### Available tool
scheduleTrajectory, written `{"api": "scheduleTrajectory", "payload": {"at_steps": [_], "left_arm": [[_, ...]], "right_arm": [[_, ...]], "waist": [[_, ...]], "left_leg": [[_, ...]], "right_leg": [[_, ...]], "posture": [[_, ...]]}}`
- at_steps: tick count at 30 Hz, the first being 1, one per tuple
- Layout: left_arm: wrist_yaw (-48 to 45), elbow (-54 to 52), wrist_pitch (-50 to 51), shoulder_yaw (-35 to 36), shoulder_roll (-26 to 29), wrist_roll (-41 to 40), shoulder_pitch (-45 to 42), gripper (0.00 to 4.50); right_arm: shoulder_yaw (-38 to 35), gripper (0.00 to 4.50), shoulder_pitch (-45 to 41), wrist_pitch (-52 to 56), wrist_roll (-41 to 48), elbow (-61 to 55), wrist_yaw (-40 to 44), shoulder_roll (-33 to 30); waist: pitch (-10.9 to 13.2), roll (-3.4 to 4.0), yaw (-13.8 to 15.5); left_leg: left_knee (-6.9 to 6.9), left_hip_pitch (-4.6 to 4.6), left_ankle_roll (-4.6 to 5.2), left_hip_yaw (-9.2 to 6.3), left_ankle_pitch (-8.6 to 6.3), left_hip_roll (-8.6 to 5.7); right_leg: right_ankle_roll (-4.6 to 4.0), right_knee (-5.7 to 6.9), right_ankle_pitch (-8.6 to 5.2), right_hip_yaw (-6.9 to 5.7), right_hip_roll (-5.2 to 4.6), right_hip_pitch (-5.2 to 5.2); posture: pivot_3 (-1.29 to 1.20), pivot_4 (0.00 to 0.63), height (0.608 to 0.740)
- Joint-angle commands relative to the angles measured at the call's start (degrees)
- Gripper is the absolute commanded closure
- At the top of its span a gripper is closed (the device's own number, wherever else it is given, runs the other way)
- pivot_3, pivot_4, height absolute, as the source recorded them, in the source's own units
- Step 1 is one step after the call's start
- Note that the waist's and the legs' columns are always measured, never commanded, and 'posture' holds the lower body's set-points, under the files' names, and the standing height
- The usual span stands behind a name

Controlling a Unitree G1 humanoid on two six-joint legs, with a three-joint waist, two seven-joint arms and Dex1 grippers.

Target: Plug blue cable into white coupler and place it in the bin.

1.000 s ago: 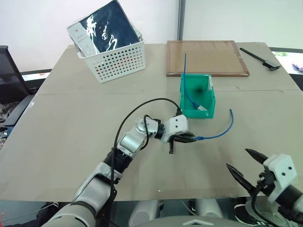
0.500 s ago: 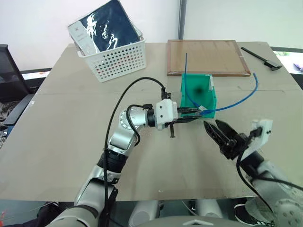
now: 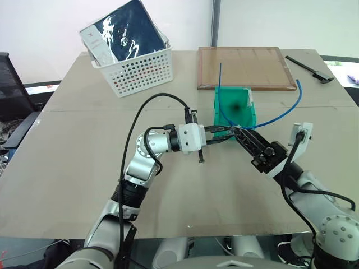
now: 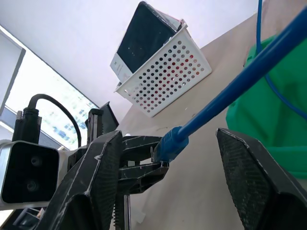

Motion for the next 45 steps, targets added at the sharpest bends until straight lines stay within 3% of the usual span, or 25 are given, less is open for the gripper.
{"api": "scheduleTrajectory", "payload": {"at_steps": [1,4,6,13,16,19,22,25,31,38,45], "left_arm": [[0.66,-0.80,-1.82,0.53,0.31,-0.40,0.33,4.50],[0.61,-0.91,-1.96,0.45,0.43,-0.51,0.51,4.50],[0.64,-1.12,-1.91,0.42,0.50,-0.59,0.72,4.50],[-0.17,-2.06,1.83,1.03,1.22,-3.19,1.60,4.50],[1.56,-5.24,11.14,3.43,2.67,-7.29,2.71,3.36],[2.84,-11.58,27.83,9.83,9.40,-16.35,5.99,2.15],[3.28,-15.39,36.33,15.09,15.36,-21.18,9.14,1.00],[2.27,-15.67,39.31,21.06,21.43,-22.06,15.07,1.00],[-5.38,-12.24,39.46,28.36,28.57,-23.42,27.38,1.00],[-7.56,-7.86,34.84,28.47,28.30,-20.52,30.54,1.00],[-10.72,0.64,25.77,23.40,28.07,-13.78,26.30,1.00]], "right_arm": [[1.16,2.33,-0.87,-1.93,1.58,-0.26,-0.65,-0.98],[1.83,3.80,-1.06,-2.78,1.92,0.24,-0.95,-1.54],[2.19,4.33,-0.98,-3.04,2.21,0.31,-0.98,-2.09],[3.22,4.33,-0.81,-4.03,3.36,0.50,-0.80,-4.56],[3.19,4.50,-0.99,-4.36,4.07,0.98,-0.14,-5.83],[2.81,4.50,-1.58,-4.47,4.03,2.90,1.70,-7.62],[2.52,4.50,-1.96,-4.80,3.95,4.57,3.43,-8.81],[2.27,4.50,-2.61,-4.80,3.46,6.46,5.64,-9.81],[2.81,4.50,-3.48,-4.57,1.68,9.14,9.27,-10.84],[3.61,4.50,-3.89,-4.44,0.17,9.90,10.89,-10.43],[3.72,4.50,-2.99,-4.64,-0.57,8.84,10.88,-10.41]], "waist": [[0.00,0.00,-0.04],[0.00,0.00,-0.04],[0.00,0.00,-0.08],[0.00,0.00,-0.10],[0.00,0.00,-0.34],[0.01,0.00,-1.57],[0.03,0.04,-2.07],[0.03,0.05,-2.32],[0.04,0.06,-2.35],[0.04,0.06,-1.07],[0.04,0.06,-1.12]], "left_leg": [[0.00,0.00,0.00,0.00,0.00,0.00],[0.00,0.00,0.00,0.00,0.00,0.00],[0.00,0.00,0.00,0.00,0.00,0.00],[0.00,0.00,0.00,-0.01,0.00,0.01],[0.00,0.00,0.01,0.00,0.00,0.01],[-0.01,0.00,0.02,0.00,-0.01,0.04],[-0.03,0.03,0.02,-0.03,-0.01,0.16],[-0.05,0.04,0.02,-0.03,-0.01,0.16],[-0.08,0.04,0.01,0.03,-0.02,0.16],[-0.08,0.03,0.01,0.00,-0.02,0.15],[-0.12,0.01,0.00,0.02,-0.02,0.15]], "right_leg": [[0.00,0.00,0.00,0.00,0.00,0.00],[0.00,0.00,0.00,0.00,0.00,0.00],[0.00,0.00,0.00,0.00,0.01,0.00],[0.00,0.00,0.00,0.00,0.02,0.00],[0.00,0.00,0.00,0.01,0.02,0.00],[0.00,0.01,0.00,0.03,0.05,-0.01],[0.00,0.03,-0.01,0.03,0.19,-0.04],[-0.01,0.03,-0.01,0.04,0.19,-0.03],[-0.03,0.00,-0.01,0.10,0.17,-0.06],[-0.02,0.00,-0.01,0.03,0.11,-0.05],[-0.04,-0.02,0.00,0.06,0.10,-0.08]], "posture": [[0.00,0.150,0.740],[0.00,0.150,0.740],[0.00,0.150,0.740],[0.00,0.150,0.740],[0.00,0.150,0.740],[0.00,0.150,0.740],[0.00,0.150,0.740],[0.00,0.150,0.740],[0.00,0.150,0.740],[0.00,0.150,0.740],[0.00,0.150,0.740]]}}
